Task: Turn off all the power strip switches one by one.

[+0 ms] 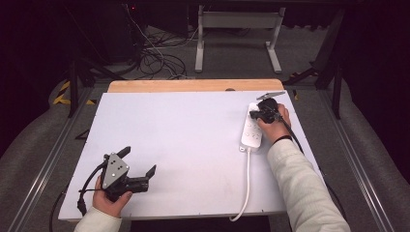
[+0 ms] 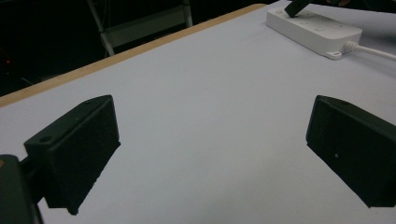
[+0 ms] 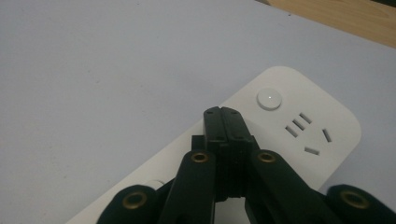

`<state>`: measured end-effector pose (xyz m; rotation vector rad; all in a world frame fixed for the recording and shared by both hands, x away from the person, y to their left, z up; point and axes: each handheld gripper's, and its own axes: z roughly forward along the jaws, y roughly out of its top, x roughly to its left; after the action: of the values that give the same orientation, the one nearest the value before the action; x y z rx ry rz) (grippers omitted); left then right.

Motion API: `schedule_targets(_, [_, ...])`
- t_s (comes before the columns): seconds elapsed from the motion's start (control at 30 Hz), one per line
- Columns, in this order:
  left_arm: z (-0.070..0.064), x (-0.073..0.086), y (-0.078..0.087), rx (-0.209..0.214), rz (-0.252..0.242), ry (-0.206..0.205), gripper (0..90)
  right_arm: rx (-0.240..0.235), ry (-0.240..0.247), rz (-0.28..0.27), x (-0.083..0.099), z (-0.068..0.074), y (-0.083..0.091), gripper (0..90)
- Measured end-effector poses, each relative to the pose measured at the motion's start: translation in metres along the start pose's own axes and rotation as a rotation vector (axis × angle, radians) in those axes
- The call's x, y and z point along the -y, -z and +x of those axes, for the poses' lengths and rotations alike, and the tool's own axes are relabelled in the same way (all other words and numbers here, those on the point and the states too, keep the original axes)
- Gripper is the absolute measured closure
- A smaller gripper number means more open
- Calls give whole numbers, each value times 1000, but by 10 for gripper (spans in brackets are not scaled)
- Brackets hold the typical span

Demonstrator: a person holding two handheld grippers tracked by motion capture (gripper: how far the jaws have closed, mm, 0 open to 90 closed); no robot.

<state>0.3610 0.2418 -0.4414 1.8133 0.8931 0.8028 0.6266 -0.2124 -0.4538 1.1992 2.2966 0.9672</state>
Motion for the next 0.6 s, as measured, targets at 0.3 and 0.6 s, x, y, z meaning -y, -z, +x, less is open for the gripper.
schedule_targets(0.3, [-1,0,0,7,-2,5,30,7,3,7,0,1,-1,900])
schedule_targets(0.6, [0,0,0,9,-9,8,30,15,48,-52,-6,0,12,900])
